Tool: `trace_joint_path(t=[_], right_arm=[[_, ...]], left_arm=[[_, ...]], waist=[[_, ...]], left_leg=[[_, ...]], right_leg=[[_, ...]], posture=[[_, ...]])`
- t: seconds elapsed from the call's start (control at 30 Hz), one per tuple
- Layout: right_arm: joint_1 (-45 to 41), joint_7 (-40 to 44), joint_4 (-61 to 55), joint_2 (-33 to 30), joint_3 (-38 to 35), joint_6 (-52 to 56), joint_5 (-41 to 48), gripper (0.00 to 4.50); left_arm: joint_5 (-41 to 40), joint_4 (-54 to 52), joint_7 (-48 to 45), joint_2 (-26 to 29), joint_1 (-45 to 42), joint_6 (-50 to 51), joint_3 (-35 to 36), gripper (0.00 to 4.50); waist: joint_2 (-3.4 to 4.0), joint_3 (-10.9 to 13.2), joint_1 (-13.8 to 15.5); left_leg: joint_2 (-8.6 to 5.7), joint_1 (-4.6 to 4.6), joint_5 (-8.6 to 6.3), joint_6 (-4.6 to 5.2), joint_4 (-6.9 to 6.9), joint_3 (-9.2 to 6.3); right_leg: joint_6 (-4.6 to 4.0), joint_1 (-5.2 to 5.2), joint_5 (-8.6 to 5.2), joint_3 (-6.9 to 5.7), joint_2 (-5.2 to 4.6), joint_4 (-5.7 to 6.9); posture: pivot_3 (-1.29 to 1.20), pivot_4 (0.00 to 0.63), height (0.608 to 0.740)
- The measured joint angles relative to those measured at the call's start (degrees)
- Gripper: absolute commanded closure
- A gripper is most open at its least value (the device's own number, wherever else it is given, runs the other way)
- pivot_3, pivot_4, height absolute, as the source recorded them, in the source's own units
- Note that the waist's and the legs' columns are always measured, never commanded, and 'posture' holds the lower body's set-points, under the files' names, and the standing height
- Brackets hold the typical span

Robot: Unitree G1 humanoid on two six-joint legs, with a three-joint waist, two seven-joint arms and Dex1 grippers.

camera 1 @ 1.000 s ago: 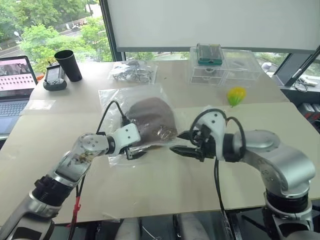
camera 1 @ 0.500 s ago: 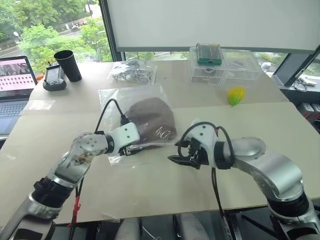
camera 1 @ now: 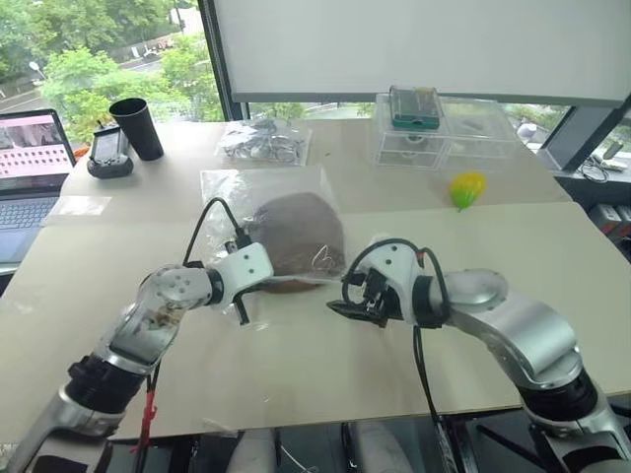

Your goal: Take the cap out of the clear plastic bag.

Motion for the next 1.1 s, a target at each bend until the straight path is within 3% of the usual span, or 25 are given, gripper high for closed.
trace_joint_path(t=[0.3,0.5,0.7,0.93,1.1], right_arm=[[-2.6,0.6,0.7,2.0,0.4,-4.9,0.8,1.52],[-5.6,-6.0,8.7,0.5,10.8,-16.6,-15.3,1.52],[-5.4,-5.9,12.1,-0.9,19.3,-27.4,-26.8,1.52],[-4.3,-5.3,12.8,1.3,18.0,-32.2,-30.7,1.52],[-9.3,-5.9,13.3,2.2,5.3,-31.2,-29.2,1.52]], left_arm=[[-0.2,5.0,0.0,-4.9,-12.0,4.2,0.2,4.44],[-0.3,6.5,-0.7,-5.5,-13.4,4.7,0.3,4.44],[-0.4,7.1,-0.9,-6.9,-14.6,6.0,0.3,4.44],[-0.3,8.6,1.3,-9.7,-16.1,6.2,1.6,4.44],[-0.2,8.8,1.9,-10.0,-15.3,5.9,1.6,4.44]], waist=[[0.00,0.0,-0.2],[0.00,0.0,-0.2],[0.00,0.0,-0.1],[-0.01,0.0,-0.1],[-0.01,0.0,-0.1]], left_leg=[[-0.03,-0.01,-0.03,0.06,0.04,-0.01],[-0.04,0.00,-0.03,0.06,0.05,0.00],[-0.07,-0.16,-0.04,0.06,0.14,-0.02],[-0.06,-0.13,-0.04,0.06,0.18,-0.02],[-0.08,-0.14,-0.04,0.06,0.23,-0.03]], right_leg=[[0.04,0.00,0.00,0.02,0.00,0.03],[0.04,0.00,0.00,0.02,-0.01,0.03],[0.06,-0.10,0.01,0.01,-0.03,0.06],[0.07,-0.06,0.02,0.01,-0.03,0.07],[-0.05,-0.07,0.12,0.01,-0.06,0.10]], posture=[[0.00,0.150,0.740],[0.00,0.150,0.740],[0.00,0.150,0.740],[0.00,0.150,0.740],[0.00,0.150,0.740]])
